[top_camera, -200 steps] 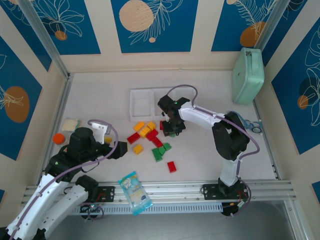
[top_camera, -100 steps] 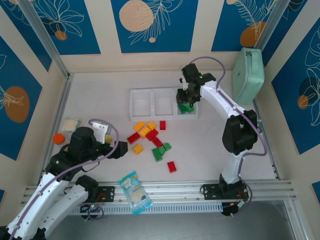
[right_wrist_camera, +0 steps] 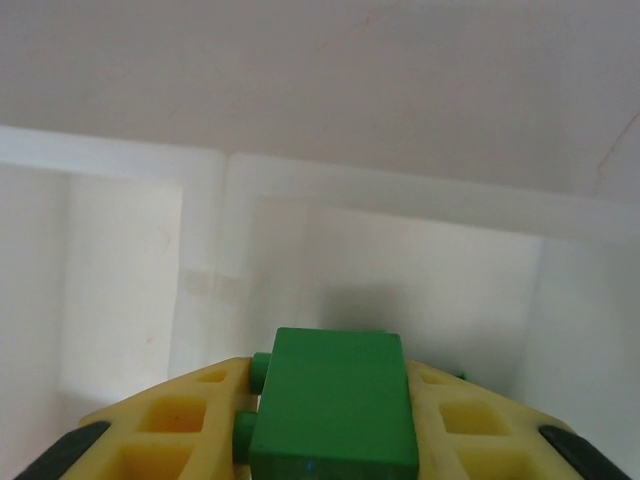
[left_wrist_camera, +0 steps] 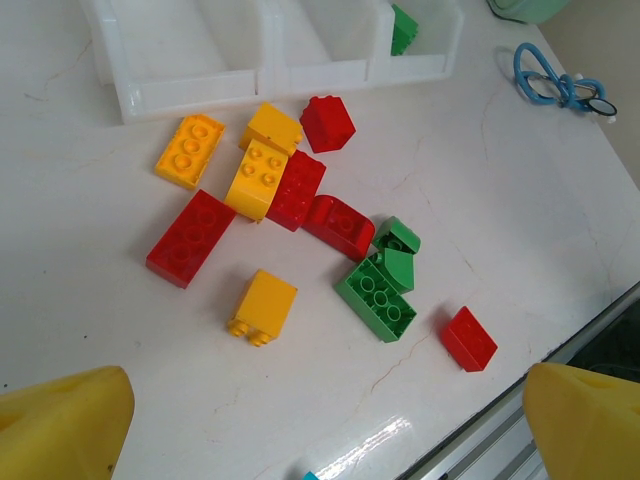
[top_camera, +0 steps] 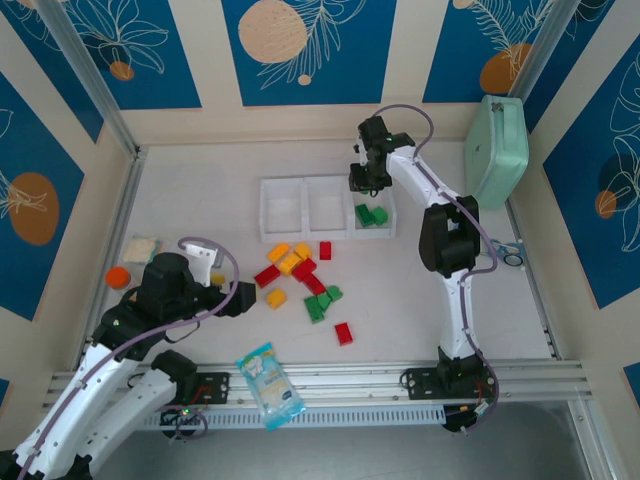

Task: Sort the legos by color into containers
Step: Place the lego in the container.

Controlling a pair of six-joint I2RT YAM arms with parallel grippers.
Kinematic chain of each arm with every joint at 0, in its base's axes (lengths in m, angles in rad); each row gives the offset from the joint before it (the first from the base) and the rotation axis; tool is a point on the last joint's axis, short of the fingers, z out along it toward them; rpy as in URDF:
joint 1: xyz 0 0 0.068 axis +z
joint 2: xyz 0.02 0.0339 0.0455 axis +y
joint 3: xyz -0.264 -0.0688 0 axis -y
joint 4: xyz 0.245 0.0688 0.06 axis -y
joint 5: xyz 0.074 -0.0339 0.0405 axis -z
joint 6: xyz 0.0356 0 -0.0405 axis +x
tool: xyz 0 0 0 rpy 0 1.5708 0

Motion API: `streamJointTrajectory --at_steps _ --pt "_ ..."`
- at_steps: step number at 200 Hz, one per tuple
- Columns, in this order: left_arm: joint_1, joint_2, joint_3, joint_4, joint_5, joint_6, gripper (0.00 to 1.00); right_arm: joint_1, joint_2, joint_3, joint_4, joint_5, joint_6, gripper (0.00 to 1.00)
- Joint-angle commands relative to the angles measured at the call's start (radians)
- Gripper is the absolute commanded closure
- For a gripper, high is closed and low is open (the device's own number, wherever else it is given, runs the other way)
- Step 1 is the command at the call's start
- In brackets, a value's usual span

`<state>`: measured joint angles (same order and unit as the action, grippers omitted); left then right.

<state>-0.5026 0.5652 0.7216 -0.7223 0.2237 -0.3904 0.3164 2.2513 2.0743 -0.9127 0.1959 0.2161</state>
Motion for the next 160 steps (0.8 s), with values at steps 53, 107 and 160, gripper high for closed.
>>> streamJointTrajectory --at_steps 53,107,160 --pt "-0.01 -0.002 -0.001 0.016 -0.007 0.019 0.01 0.01 -0.04 0.022 -0.084 0.046 0.027 0.3" --pt "-0.011 0.005 -0.001 0.018 -0.006 0.018 0.01 0.053 -0.225 -0.126 -0.109 0.034 0.102 0.09" --pt "-0.01 0.034 -0.004 0.023 0.014 0.018 0.01 0.191 -0.531 -0.552 -0.017 -0.058 0.215 0.04"
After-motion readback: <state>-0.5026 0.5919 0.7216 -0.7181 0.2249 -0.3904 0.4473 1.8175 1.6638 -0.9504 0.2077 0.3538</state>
